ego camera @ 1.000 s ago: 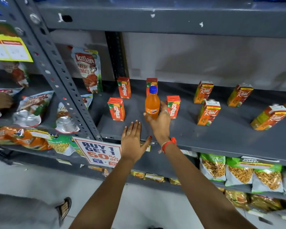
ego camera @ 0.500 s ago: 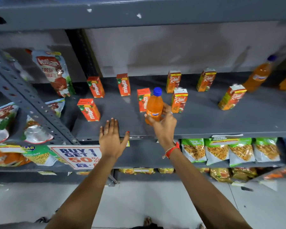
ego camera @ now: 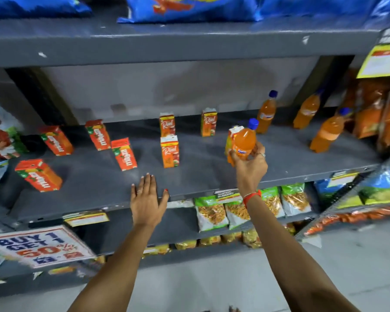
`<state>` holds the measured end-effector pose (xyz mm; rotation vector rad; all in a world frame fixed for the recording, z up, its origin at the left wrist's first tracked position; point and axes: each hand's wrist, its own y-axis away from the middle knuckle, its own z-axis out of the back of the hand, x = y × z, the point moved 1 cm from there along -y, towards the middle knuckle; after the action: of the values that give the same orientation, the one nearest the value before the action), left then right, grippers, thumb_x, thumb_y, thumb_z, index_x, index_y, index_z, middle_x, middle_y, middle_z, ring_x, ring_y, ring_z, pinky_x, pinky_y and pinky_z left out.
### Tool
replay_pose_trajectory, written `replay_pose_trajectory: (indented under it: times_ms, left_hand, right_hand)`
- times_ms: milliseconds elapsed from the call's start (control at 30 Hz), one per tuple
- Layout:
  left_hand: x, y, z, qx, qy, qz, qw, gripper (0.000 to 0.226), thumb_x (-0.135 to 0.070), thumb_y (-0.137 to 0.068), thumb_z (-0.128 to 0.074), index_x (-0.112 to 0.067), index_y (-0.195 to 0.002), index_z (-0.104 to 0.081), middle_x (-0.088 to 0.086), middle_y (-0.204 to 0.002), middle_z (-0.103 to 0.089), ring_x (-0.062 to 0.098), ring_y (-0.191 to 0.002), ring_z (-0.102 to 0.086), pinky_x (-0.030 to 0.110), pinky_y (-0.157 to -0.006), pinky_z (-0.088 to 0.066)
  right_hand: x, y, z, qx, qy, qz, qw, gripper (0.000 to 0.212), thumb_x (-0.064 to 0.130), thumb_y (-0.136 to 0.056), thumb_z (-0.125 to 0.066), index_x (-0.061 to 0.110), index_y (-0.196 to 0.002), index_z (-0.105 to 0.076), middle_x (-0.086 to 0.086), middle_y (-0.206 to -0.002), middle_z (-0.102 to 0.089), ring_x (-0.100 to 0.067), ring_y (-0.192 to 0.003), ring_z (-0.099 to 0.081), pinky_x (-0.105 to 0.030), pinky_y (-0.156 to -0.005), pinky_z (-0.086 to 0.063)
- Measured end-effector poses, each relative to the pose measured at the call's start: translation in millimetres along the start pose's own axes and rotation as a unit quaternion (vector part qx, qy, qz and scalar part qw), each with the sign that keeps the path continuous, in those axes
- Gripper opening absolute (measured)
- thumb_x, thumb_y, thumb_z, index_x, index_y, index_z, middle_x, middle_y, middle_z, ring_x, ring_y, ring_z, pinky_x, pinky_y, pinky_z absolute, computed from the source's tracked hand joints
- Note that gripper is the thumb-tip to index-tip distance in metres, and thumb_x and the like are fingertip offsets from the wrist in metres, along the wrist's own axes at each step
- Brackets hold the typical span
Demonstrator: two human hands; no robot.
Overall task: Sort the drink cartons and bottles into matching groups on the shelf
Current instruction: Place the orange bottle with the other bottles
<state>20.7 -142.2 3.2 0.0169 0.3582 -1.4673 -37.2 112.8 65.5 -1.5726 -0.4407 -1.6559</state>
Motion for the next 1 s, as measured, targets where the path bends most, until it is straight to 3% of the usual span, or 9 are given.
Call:
replay_pose_trajectory:
  times_ms: [100, 200, 367, 633, 733, 833, 867, 933, 1000]
  left_hand:
    - [-41.2, -9.9, -4.7, -0.006, 0.021, -0.016, 1.0, 0.069, -0.049, -0.085, -0.025, -0.001, -0.133, -0.038, 0.016, -0.143, -0.04, 0.028, -0.135, -0.034, 0.048, -0.114, -0.019]
    - [-67.1, -19.2, -13.8, 0.017, 0.02, -0.037, 0.999, 0.061, -0.044, -0.09, -0.038, -0.003, -0.135, -0.035, 0.014, -0.147, -0.035, 0.026, -0.138, -0.028, 0.046, -0.115, -0.017]
    - [-72.0, -19.1, -22.7, 0.018, -0.026, -0.031, 0.999, 0.073, -0.053, -0.083, -0.019, -0.005, -0.135, -0.037, 0.012, -0.145, -0.039, 0.025, -0.137, -0.03, 0.044, -0.114, -0.019]
    - [-77.1, -17.6, -24.2, -0.016, -0.022, -0.02, 0.999, 0.065, -0.047, -0.084, -0.028, -0.004, -0.126, -0.05, 0.015, -0.134, -0.052, 0.03, -0.127, -0.046, 0.049, -0.107, -0.033]
    - [-77.3, -17.5, -23.7, -0.018, -0.025, -0.021, 0.999, 0.064, -0.047, -0.084, -0.028, -0.004, -0.126, -0.049, 0.014, -0.134, -0.052, 0.029, -0.127, -0.045, 0.048, -0.107, -0.034]
    - [-77.3, -16.9, -24.6, -0.014, -0.029, -0.02, 0.999, 0.063, -0.048, -0.085, -0.028, -0.005, -0.127, -0.048, 0.013, -0.136, -0.051, 0.028, -0.128, -0.044, 0.047, -0.108, -0.034]
    - [-76.6, -17.3, -24.3, -0.013, -0.029, -0.018, 0.999, 0.063, -0.048, -0.085, -0.028, -0.006, -0.127, -0.048, 0.012, -0.136, -0.051, 0.028, -0.128, -0.044, 0.047, -0.108, -0.034]
    - [-75.5, -17.4, -24.0, -0.013, -0.028, -0.017, 0.999, 0.064, -0.048, -0.085, -0.028, -0.006, -0.128, -0.048, 0.012, -0.136, -0.05, 0.027, -0.128, -0.044, 0.047, -0.108, -0.034]
    - [-75.9, -17.7, -24.1, -0.012, -0.03, -0.021, 0.999, 0.065, -0.049, -0.084, -0.027, -0.006, -0.129, -0.047, 0.012, -0.137, -0.049, 0.027, -0.13, -0.043, 0.047, -0.109, -0.033]
  right_hand:
    - [-12.8, -44.3, 21.8, -0.011, 0.024, -0.01, 1.0, 0.056, 0.029, -0.068, -0.079, 0.015, -0.115, -0.052, -0.008, -0.099, -0.071, -0.023, -0.09, -0.066, -0.036, -0.085, -0.05]
    - [-22.5, -84.7, 34.1, -0.018, 0.075, -0.028, 0.997, 0.06, 0.029, -0.069, -0.076, 0.011, -0.119, -0.049, -0.017, -0.109, -0.068, -0.036, -0.099, -0.063, -0.039, -0.088, -0.048]
    - [-44.3, -129.0, 49.1, -0.003, 0.107, -0.043, 0.993, 0.06, 0.026, -0.072, -0.075, 0.009, -0.122, -0.046, -0.02, -0.114, -0.065, -0.039, -0.105, -0.06, -0.043, -0.091, -0.047]
    - [-65.9, -147.3, 55.6, 0.014, 0.081, -0.028, 0.996, 0.066, 0.025, -0.075, -0.073, 0.011, -0.13, -0.04, -0.019, -0.124, -0.06, -0.037, -0.113, -0.056, -0.041, -0.096, -0.044]
    - [-64.0, -141.1, 53.2, 0.004, 0.067, -0.015, 0.998, 0.08, 0.024, -0.074, -0.075, 0.008, -0.139, -0.031, -0.02, -0.143, -0.042, -0.037, -0.132, -0.039, -0.042, -0.11, -0.033]
    - [-56.1, -115.9, 49.0, -0.066, 0.091, 0.107, 0.988, 0.076, 0.026, -0.077, -0.07, 0.009, -0.14, -0.029, -0.023, -0.151, -0.022, -0.036, -0.141, -0.018, -0.029, -0.118, -0.014]
    - [-53.2, -106.9, 43.2, -0.053, 0.084, 0.161, 0.982, 0.069, 0.024, -0.079, -0.067, 0.01, -0.138, -0.033, -0.023, -0.149, -0.025, -0.035, -0.14, -0.021, -0.018, -0.117, -0.012]
    - [-49.7, -96.0, 26.7, 0.061, 0.062, 0.209, 0.974, 0.06, 0.015, -0.08, -0.067, 0.009, -0.133, -0.04, -0.022, -0.142, -0.037, -0.033, -0.134, -0.033, -0.008, -0.111, -0.017]
    - [-47.9, -94.9, 9.2, 0.229, 0.059, 0.153, 0.959, 0.066, 0.009, -0.077, -0.071, 0.009, -0.135, -0.039, -0.019, -0.14, -0.042, -0.031, -0.132, -0.039, -0.02, -0.109, -0.027]
